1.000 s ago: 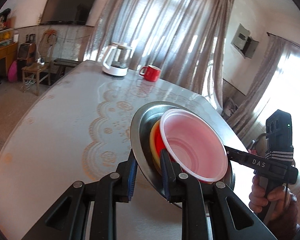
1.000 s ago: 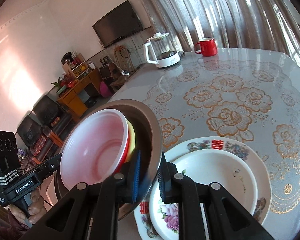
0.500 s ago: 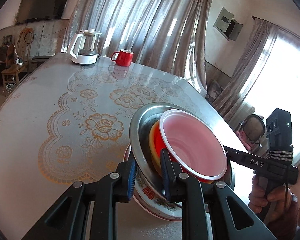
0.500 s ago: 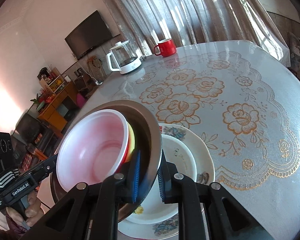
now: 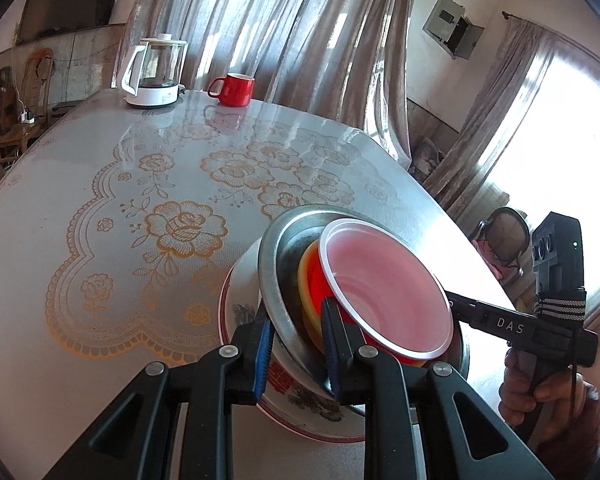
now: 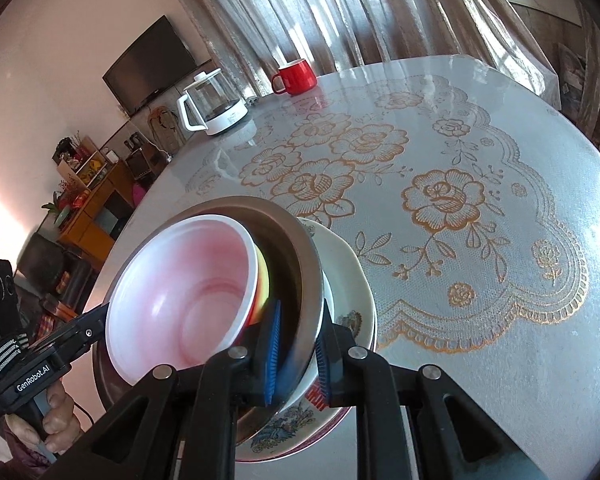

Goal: Organize plates and bowls
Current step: 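Lift the steel bowl with nested bowls over the plate stack, then lower the steel bowl onto the plate stack and open the left gripper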

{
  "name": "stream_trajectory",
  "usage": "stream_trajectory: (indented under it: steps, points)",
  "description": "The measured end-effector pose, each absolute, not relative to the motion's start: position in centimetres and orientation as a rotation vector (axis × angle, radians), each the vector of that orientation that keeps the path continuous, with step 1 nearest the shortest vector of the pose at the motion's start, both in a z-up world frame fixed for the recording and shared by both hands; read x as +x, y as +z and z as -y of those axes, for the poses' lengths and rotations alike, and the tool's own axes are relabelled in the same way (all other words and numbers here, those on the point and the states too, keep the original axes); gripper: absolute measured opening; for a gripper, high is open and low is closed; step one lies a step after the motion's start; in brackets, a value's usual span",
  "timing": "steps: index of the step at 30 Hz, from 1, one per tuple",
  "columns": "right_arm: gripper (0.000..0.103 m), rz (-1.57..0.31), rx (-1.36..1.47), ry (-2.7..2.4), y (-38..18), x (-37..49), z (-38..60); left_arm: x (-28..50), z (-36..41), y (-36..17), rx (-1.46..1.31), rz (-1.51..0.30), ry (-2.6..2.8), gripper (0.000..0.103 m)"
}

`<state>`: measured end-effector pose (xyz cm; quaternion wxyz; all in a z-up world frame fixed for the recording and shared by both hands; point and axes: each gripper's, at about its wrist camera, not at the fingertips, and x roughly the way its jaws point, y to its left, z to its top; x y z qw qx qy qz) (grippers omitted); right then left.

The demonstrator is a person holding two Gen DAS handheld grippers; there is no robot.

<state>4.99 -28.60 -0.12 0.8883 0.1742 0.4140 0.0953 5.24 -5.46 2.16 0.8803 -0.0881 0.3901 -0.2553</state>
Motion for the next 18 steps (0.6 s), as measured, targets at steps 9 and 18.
stream_trajectory:
  steps: [9, 18]
  points:
    - [0.016, -0.874, 0.354, 0.182, -0.7, 5.3, 28.8, 5.7, 5.9, 1.3, -0.171, -0.842, -0.529, 0.022]
    - [0.016, -0.878, 0.333, 0.180, -0.9, 5.4, 28.7, 5.7, 5.8, 0.5, -0.169, -0.865, -0.530, 0.022]
